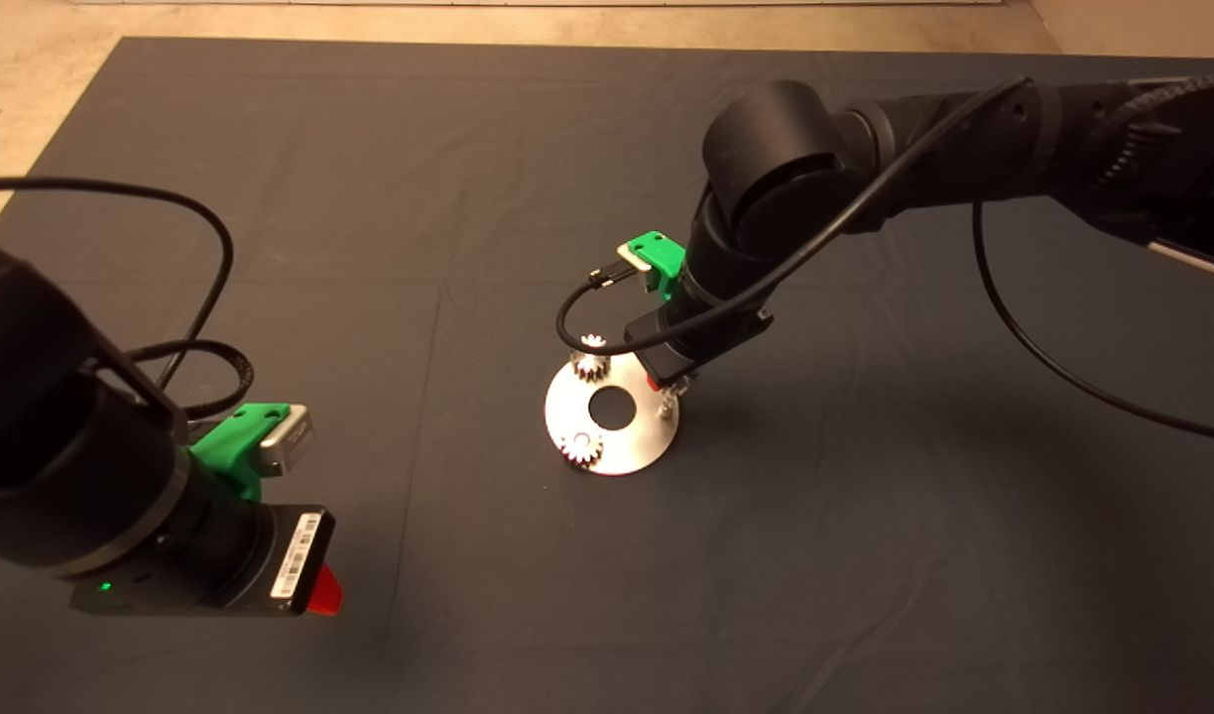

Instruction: Install three planetary gears onto the carrier pins

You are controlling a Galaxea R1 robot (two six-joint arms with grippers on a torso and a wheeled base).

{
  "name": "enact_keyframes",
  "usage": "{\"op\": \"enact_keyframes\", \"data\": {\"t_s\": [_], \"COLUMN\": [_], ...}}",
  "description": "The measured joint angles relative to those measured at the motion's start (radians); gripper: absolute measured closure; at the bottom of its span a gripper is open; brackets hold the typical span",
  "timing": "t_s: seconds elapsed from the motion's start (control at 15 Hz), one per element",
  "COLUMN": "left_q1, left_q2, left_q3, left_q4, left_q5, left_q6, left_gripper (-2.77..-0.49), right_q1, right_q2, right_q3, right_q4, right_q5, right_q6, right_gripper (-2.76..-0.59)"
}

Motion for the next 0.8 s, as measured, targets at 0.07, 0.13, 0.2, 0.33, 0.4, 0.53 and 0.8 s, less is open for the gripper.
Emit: {"op": "enact_keyframes", "data": {"t_s": [0.07, 0.13, 0.2, 0.33, 0.4, 0.53, 0.8], "left_q1": [0.000, 0.000, 0.000, 0.000, 0.000, 0.000, 0.000], "left_q2": [0.000, 0.002, 0.003, 0.003, 0.003, 0.003, 0.003], "left_q3": [0.000, 0.000, 0.000, 0.000, 0.000, 0.000, 0.000], "left_q4": [0.000, 0.000, 0.000, 0.001, 0.001, 0.001, 0.001], "left_q5": [0.000, 0.000, 0.000, 0.000, 0.000, 0.000, 0.000], "left_q6": [0.000, -0.001, -0.001, -0.001, -0.001, -0.001, -0.001], "left_gripper": [-1.44, -1.44, -1.44, -1.44, -1.44, -1.44, -1.44], "right_q1": [-0.010, -0.019, -0.022, -0.036, -0.036, -0.036, -0.043], "right_q2": [-0.011, -0.020, -0.023, -0.024, -0.024, -0.024, -0.024], "right_q3": [0.000, 0.000, 0.000, 0.003, 0.003, 0.003, 0.003], "right_q4": [0.000, 0.000, 0.000, 0.000, 0.000, 0.000, 0.000], "right_q5": [-0.004, -0.004, -0.005, -0.003, -0.003, -0.004, -0.004], "right_q6": [0.003, 0.003, 0.003, 0.003, 0.003, 0.003, 0.003], "right_gripper": [-1.10, -1.10, -1.10, -1.10, -1.10, -1.10, -1.10]}}
